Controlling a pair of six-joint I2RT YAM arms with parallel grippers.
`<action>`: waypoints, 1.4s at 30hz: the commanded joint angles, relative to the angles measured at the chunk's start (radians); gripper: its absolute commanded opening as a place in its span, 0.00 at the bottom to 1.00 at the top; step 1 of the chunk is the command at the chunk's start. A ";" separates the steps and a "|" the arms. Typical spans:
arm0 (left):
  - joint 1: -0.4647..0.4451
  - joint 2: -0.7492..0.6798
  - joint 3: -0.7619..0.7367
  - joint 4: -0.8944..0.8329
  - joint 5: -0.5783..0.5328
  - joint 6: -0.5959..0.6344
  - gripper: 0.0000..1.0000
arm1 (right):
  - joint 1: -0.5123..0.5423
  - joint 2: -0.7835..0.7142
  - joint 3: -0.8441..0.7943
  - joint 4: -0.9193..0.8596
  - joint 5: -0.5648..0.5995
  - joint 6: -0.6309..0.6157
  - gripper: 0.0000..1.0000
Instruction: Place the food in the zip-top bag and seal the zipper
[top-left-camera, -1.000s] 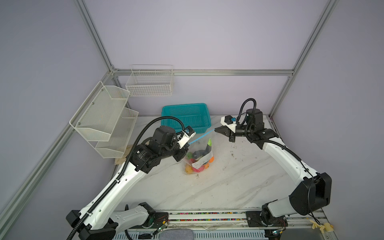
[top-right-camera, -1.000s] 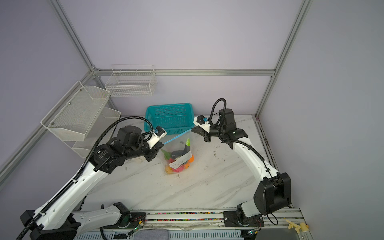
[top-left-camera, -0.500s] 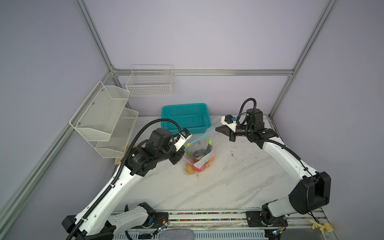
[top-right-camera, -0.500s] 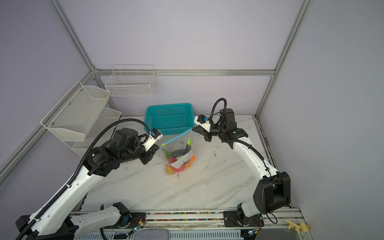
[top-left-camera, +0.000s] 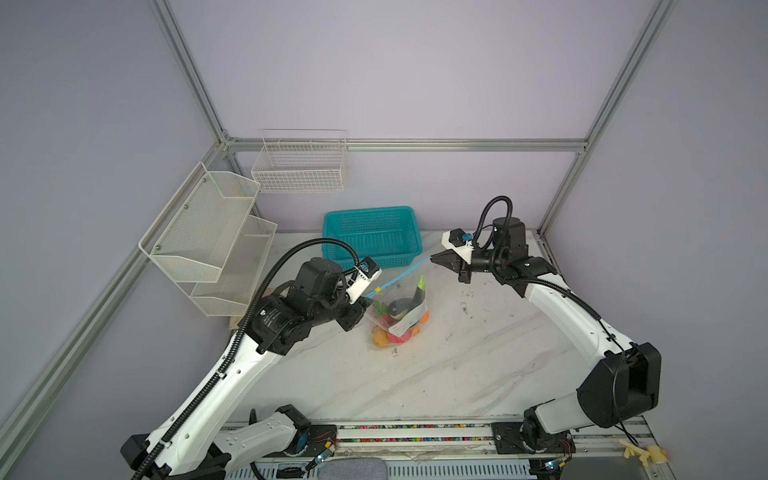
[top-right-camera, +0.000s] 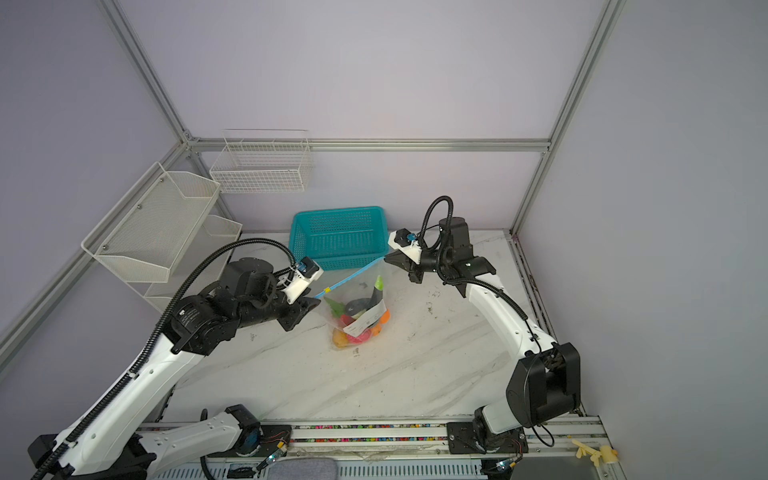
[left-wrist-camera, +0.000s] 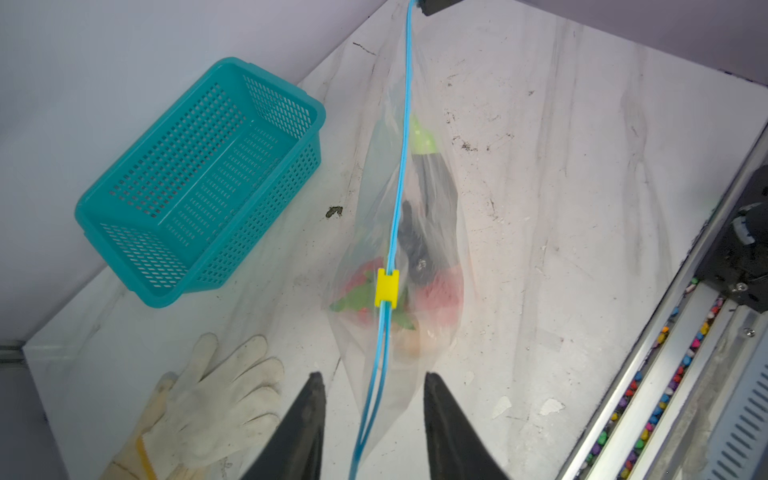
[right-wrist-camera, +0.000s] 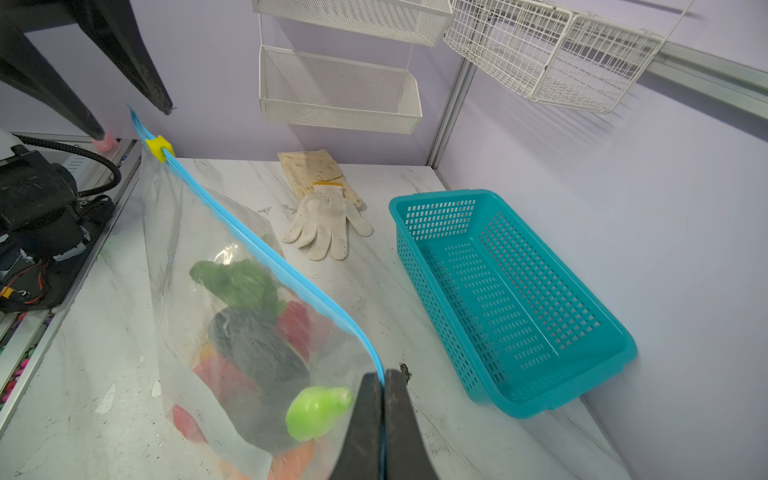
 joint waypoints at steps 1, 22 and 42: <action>0.004 0.040 0.007 0.093 0.073 -0.052 0.47 | -0.008 0.000 0.021 0.025 -0.020 0.009 0.00; 0.006 0.068 0.023 0.140 0.117 -0.065 0.14 | -0.008 0.003 0.014 0.040 -0.024 0.017 0.00; 0.006 0.003 -0.006 0.085 0.053 -0.068 0.08 | -0.006 0.007 0.015 0.037 0.006 0.022 0.00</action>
